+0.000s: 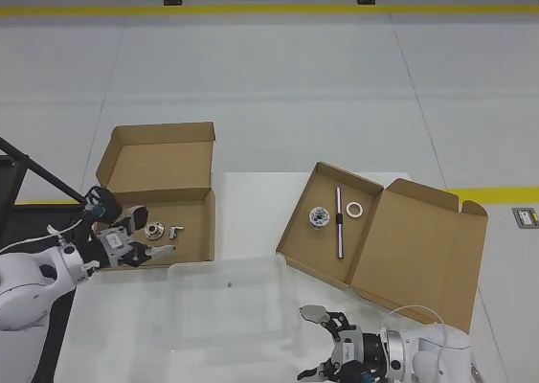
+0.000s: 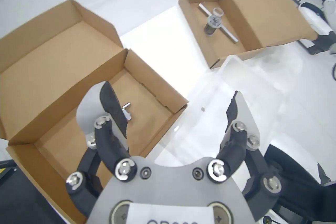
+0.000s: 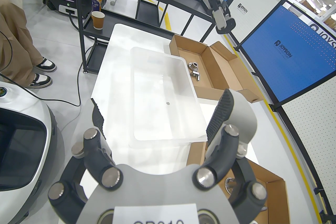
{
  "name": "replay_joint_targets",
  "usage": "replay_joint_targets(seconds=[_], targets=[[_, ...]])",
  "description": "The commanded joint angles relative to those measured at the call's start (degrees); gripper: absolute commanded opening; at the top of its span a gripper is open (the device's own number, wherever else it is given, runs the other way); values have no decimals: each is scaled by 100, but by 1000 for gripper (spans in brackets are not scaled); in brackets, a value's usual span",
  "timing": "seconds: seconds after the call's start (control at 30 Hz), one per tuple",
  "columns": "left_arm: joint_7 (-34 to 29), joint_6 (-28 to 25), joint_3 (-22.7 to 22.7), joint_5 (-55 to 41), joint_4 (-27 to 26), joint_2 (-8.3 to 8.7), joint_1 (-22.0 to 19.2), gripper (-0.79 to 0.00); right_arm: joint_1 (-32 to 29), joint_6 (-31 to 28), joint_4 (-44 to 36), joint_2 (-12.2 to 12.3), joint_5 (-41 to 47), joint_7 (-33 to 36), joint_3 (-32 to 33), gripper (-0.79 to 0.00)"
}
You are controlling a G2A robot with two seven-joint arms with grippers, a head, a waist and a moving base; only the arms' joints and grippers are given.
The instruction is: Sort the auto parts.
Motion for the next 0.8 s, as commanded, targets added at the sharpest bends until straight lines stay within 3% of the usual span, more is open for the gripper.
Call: replay_joint_targets(seconds=[0.0,0.13,0.77], targets=[[418,-143,-322,-31,-334,9,573,0,0,0,0,0,0,-1,0,0],[1056,-393,-621,82,-673,-5,1146,0,0,0,0,0,0,-1,0,0],[1054,-393,-620,82,-673,-5,1145,-1,0,0,0,0,0,0,0,0]])
